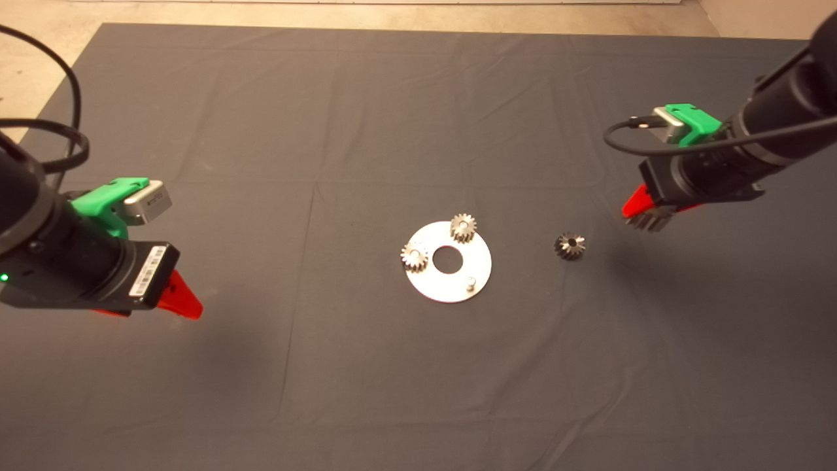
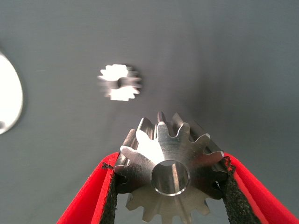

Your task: Remove an incorrectly installed larger gear and replace it with the correct smaller gear

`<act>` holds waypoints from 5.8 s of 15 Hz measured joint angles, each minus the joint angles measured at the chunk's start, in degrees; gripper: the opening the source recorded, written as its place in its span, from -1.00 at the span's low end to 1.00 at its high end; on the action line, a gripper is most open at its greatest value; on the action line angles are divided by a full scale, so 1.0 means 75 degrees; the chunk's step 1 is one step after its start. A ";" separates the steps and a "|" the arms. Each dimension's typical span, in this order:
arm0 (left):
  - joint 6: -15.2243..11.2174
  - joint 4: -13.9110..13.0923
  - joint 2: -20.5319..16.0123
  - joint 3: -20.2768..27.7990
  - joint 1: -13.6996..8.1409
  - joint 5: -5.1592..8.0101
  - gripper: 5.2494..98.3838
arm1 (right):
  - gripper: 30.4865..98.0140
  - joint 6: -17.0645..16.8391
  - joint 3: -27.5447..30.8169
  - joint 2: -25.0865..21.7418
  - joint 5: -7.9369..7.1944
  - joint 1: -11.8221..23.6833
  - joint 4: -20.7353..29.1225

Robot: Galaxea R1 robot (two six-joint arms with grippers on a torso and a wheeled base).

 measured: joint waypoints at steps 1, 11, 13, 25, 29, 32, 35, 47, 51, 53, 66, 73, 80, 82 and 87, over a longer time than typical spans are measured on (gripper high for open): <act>0.0000 0.0003 0.0029 0.0000 0.0000 -0.0003 0.25 | -0.44 -0.0172 0.0046 -0.0365 -0.0029 0.0000 0.0000; -0.0094 0.0010 0.0140 0.0059 -0.0001 -0.0027 0.25 | -0.44 -0.0370 0.0592 -0.1021 -0.0138 -0.2480 -0.0705; -0.0109 0.0010 0.0124 0.0059 0.0000 -0.0023 0.25 | -0.44 -0.0420 0.0548 -0.1018 -0.0078 -0.2690 -0.0957; -0.0114 0.0011 0.0102 0.0062 0.0000 -0.0007 0.25 | -0.31 -0.0531 0.0280 -0.0912 -0.0052 -0.2742 -0.1187; -0.0143 0.0011 0.0100 0.0099 0.0000 -0.0005 0.25 | -0.15 -0.0531 0.0337 -0.0904 -0.0055 -0.2742 -0.1189; -0.0176 0.0010 0.0099 0.0158 0.0000 -0.0005 0.25 | -0.15 -0.0531 0.0342 -0.0836 -0.0085 -0.2742 -0.1190; -0.0193 0.0010 0.0114 0.0161 0.0000 -0.0011 0.25 | -0.15 -0.0533 0.0277 -0.0225 -0.0079 -0.2727 -0.1187; -0.0197 0.0011 0.0216 0.0151 0.0000 -0.0008 0.25 | -0.15 -0.1187 -0.2311 0.2012 -0.0107 -0.2532 -0.1208; -0.0198 0.0011 0.0231 0.0120 0.0000 -0.0003 0.25 | -0.15 -0.1274 -0.2728 0.2492 -0.0072 -0.2469 -0.1211; -0.0198 0.0011 0.0286 0.0106 0.0000 -0.0005 0.25 | -0.15 -0.1326 -0.2930 0.2716 -0.0213 -0.2471 -0.1213; -0.0198 0.0011 0.0289 0.0106 0.0000 -0.0003 0.25 | -0.15 -0.1352 -0.2922 0.2581 -0.0025 -0.2474 -0.1213; -0.0198 0.0011 0.0293 0.0106 0.0000 -0.0021 0.25 | -0.15 -0.1384 -0.2870 0.1984 -0.0169 -0.2451 -0.1295; -0.0198 0.0011 0.0293 0.0106 0.0000 -0.0005 0.25 | -0.15 -0.1381 -0.2929 0.2929 -0.0169 -0.2454 -0.1330; -0.0198 0.0011 0.0289 0.0106 0.0000 -0.0005 0.25 | -0.15 -0.1381 -0.3054 0.3132 -0.0130 -0.2454 -0.1332; -0.0198 0.0012 0.0293 0.0102 0.0000 -0.0018 0.25 | -0.15 -0.1381 -0.3179 0.3054 -0.0029 -0.2451 -0.1326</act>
